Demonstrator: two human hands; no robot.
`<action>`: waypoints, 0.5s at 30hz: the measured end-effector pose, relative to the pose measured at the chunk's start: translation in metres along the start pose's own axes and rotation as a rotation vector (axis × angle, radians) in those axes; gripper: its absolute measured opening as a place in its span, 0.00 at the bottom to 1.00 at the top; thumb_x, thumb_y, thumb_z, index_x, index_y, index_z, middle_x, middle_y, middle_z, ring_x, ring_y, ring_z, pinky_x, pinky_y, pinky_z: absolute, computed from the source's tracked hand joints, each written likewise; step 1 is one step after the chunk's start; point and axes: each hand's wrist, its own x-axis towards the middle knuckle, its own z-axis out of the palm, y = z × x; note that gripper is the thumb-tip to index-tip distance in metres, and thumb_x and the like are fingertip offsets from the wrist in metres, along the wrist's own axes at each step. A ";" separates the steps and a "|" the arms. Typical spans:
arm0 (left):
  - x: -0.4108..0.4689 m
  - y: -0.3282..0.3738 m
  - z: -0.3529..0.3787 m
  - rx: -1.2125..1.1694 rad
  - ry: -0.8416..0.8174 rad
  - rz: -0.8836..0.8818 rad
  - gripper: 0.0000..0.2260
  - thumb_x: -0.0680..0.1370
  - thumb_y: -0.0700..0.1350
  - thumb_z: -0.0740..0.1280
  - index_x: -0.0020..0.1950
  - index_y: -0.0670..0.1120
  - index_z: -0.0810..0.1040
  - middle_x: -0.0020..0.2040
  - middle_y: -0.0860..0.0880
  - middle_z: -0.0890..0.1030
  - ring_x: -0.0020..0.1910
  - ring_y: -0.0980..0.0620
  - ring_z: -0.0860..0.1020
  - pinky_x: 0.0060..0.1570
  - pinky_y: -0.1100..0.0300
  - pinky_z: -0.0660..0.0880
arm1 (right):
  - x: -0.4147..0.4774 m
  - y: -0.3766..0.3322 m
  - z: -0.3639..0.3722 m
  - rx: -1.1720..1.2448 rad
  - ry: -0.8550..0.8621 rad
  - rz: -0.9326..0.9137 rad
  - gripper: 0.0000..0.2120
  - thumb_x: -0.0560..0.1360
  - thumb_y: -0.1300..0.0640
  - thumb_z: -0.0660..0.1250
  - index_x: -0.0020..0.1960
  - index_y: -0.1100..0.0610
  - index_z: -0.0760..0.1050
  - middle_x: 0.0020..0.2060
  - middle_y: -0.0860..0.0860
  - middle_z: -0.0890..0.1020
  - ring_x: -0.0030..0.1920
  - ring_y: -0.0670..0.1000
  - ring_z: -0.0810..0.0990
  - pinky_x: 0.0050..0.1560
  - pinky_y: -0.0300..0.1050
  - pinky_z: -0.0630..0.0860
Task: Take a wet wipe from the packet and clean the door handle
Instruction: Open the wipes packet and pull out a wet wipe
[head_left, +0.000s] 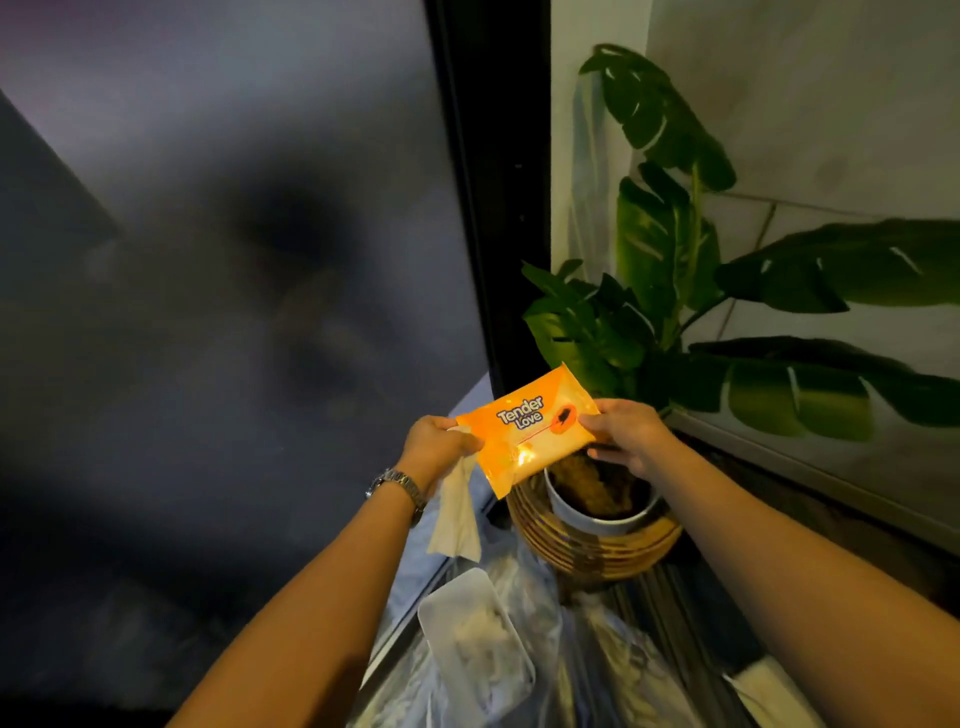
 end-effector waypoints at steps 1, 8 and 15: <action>0.006 -0.007 0.007 -0.004 0.010 -0.009 0.19 0.69 0.34 0.71 0.26 0.47 0.64 0.28 0.47 0.65 0.24 0.53 0.63 0.23 0.66 0.61 | 0.006 0.008 -0.003 -0.009 0.021 -0.004 0.16 0.77 0.66 0.63 0.64 0.62 0.71 0.35 0.50 0.75 0.35 0.46 0.73 0.20 0.33 0.72; 0.053 -0.084 0.069 -0.049 0.009 -0.050 0.06 0.70 0.32 0.68 0.40 0.43 0.78 0.38 0.44 0.76 0.33 0.50 0.72 0.33 0.61 0.69 | 0.060 0.086 -0.026 -0.122 0.085 0.034 0.21 0.74 0.72 0.64 0.65 0.60 0.69 0.51 0.60 0.77 0.48 0.56 0.76 0.37 0.43 0.76; 0.100 -0.154 0.107 -0.056 0.004 -0.059 0.08 0.72 0.35 0.69 0.49 0.42 0.82 0.51 0.39 0.81 0.48 0.43 0.77 0.49 0.51 0.76 | 0.114 0.160 -0.027 -0.191 0.171 0.056 0.14 0.74 0.71 0.64 0.54 0.56 0.77 0.59 0.61 0.77 0.52 0.57 0.76 0.35 0.43 0.75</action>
